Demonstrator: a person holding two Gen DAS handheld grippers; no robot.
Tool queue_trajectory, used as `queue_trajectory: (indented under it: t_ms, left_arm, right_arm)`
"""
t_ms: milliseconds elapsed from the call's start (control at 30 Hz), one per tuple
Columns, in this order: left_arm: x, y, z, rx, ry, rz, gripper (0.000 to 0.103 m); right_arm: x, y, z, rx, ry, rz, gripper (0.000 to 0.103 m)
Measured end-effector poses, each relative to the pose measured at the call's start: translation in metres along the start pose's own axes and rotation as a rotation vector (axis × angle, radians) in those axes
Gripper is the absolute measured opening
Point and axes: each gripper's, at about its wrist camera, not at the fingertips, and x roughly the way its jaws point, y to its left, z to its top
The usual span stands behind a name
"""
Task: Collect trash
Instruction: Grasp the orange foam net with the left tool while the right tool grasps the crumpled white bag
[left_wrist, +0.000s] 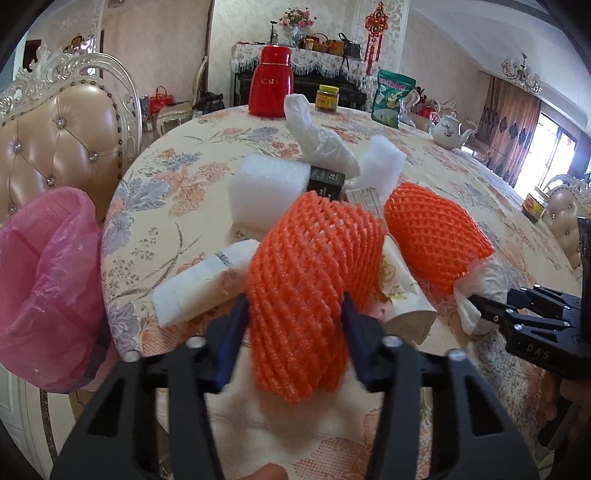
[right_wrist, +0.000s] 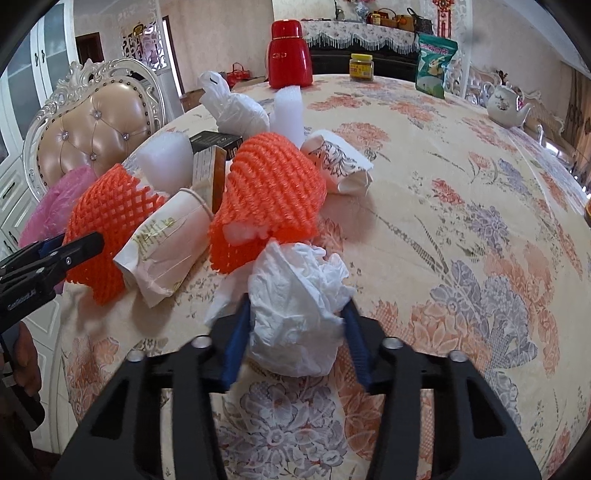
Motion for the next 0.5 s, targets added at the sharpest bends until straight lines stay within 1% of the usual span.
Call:
queue_trajectory:
  t_ms: [33, 133, 500]
  left_arm:
    - [0.000, -0.001, 0.000, 0.005, 0.001, -0.004, 0.038]
    - [-0.004, -0.002, 0.001, 0.007, -0.007, -0.016, 0.034]
    - [-0.030, 0.000, 0.019, -0.012, -0.105, -0.029, 0.034]
  right_arm:
    - [-0.001, 0.000, -0.001, 0.001, -0.001, 0.002, 0.032]
    - [-0.008, -0.001, -0.001, 0.008, -0.015, 0.006, 0.029]
    - [-0.055, -0.001, 0.016, 0.022, -0.147, 0.021, 0.028]
